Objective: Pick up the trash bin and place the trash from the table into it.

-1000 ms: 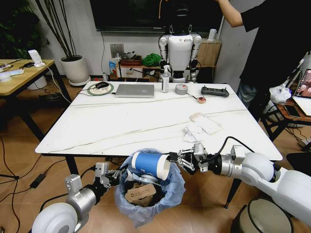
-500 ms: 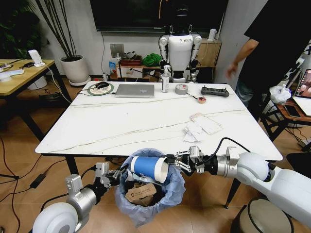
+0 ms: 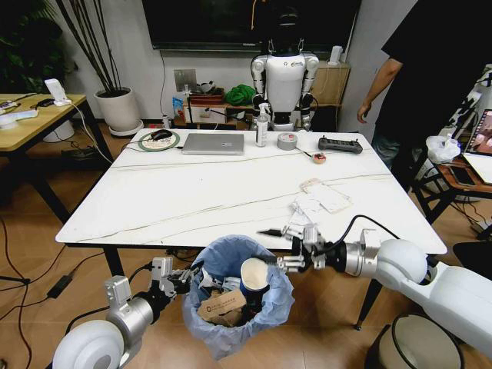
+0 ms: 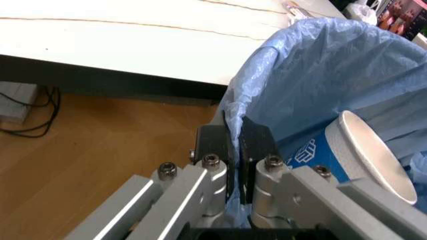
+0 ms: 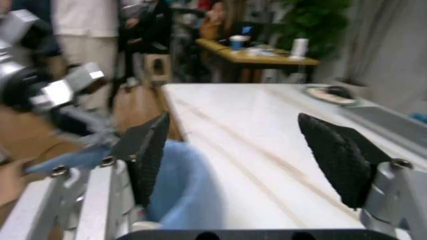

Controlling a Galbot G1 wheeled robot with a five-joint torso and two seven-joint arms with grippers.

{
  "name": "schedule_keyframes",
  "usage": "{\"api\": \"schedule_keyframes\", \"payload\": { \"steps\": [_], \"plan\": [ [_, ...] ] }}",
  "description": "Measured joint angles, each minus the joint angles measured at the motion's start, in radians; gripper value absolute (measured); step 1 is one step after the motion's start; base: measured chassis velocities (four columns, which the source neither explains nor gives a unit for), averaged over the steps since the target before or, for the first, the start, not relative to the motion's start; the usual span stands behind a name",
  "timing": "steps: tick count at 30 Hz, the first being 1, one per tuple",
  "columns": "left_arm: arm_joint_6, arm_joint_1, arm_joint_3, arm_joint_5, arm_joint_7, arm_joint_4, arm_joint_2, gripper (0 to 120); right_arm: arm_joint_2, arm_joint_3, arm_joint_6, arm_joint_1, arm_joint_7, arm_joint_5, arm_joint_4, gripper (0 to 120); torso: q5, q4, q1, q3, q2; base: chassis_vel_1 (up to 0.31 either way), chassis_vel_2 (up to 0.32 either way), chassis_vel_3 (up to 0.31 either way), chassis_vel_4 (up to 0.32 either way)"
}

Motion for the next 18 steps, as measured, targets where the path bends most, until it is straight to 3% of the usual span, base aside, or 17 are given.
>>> {"api": "schedule_keyframes", "payload": {
  "steps": [3, 7, 14, 18],
  "plan": [
    [0.000, 0.001, -0.001, 0.001, 0.001, 0.001, -0.001, 0, 0.019, 0.028, -0.002, -0.005, 0.053, 0.009, -0.021, 79, 0.0001, 0.0000, 0.000, 0.000, 0.000, 0.000, 0.000, 0.000, 0.000],
    [0.000, 0.002, -0.004, 0.004, 0.002, 0.002, -0.001, 0, 0.064, 0.075, -0.044, -0.002, 0.234, 0.026, -0.082, 98, 0.0000, 0.0000, 0.000, 0.000, 0.000, 0.000, 0.000, 0.000, 0.000],
    [-0.001, 0.005, -0.015, 0.005, 0.003, 0.002, 0.002, 0, 0.163, 0.071, -0.130, 0.037, 0.469, 0.044, -0.236, 100, 0.0000, 0.0001, 0.000, 0.000, 0.000, 0.000, 0.000, 0.000, 0.000],
    [-0.002, 0.007, -0.017, 0.006, 0.003, 0.002, 0.001, 0, 0.197, 0.050, -0.150, 0.050, 0.499, 0.052, -0.301, 100, -0.0001, 0.0001, 0.000, 0.000, 0.000, 0.000, 0.000, 0.000, 0.000]
  ]
}}
